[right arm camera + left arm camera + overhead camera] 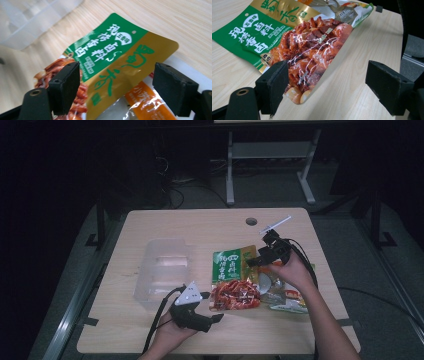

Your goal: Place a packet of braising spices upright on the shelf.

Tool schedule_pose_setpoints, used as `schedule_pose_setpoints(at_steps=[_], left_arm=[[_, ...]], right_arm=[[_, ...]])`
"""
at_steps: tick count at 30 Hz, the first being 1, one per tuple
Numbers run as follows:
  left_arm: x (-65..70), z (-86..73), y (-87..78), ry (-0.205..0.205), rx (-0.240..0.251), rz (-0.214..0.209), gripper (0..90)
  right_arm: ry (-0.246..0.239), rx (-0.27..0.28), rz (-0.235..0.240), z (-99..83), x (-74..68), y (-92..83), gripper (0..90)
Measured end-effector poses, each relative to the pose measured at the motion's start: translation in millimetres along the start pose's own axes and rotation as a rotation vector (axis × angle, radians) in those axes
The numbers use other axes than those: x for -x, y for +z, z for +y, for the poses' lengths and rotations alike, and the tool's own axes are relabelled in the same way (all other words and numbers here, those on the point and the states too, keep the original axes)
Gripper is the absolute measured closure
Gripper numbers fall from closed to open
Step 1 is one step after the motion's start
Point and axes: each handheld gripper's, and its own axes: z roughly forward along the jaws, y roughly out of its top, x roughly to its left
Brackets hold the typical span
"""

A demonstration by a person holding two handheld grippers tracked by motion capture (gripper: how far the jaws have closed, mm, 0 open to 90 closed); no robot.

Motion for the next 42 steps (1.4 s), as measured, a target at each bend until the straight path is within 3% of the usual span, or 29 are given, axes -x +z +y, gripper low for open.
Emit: schedule_pose_setpoints(at_steps=[9, 19, 24, 30, 38, 42], left_arm=[[0.5, -0.2, 1.5, 0.000, -0.003, 0.004, 18.8], [-0.1, -0.6, 1.9, -0.009, -0.002, 0.000, 18.8], [-0.7, -1.0, 2.9, -0.010, -0.008, -0.001, 18.8], [-1.7, -1.1, 2.5, -0.012, -0.010, 0.005, 18.9], [-1.3, 0.4, 0.1, -0.015, 0.010, 0.003, 19.9], [-2.5, -0.4, 0.9, -0.028, 0.009, 0.002, 19.8]], right_arm=[[0.056, -0.053, -0.017, 1.0, 18.4, 18.1, 22.4], [0.095, -0.100, -0.014, -0.5, 27.0, 32.3, 27.0], [0.112, -0.112, 0.017, -2.2, 30.5, 39.4, 33.3], [0.101, -0.106, 0.034, -6.3, 29.2, 47.3, 49.8], [0.105, -0.074, 0.084, -9.0, 29.8, 42.8, 81.6], [0.096, -0.058, 0.101, -9.5, 27.5, 39.6, 89.4]])
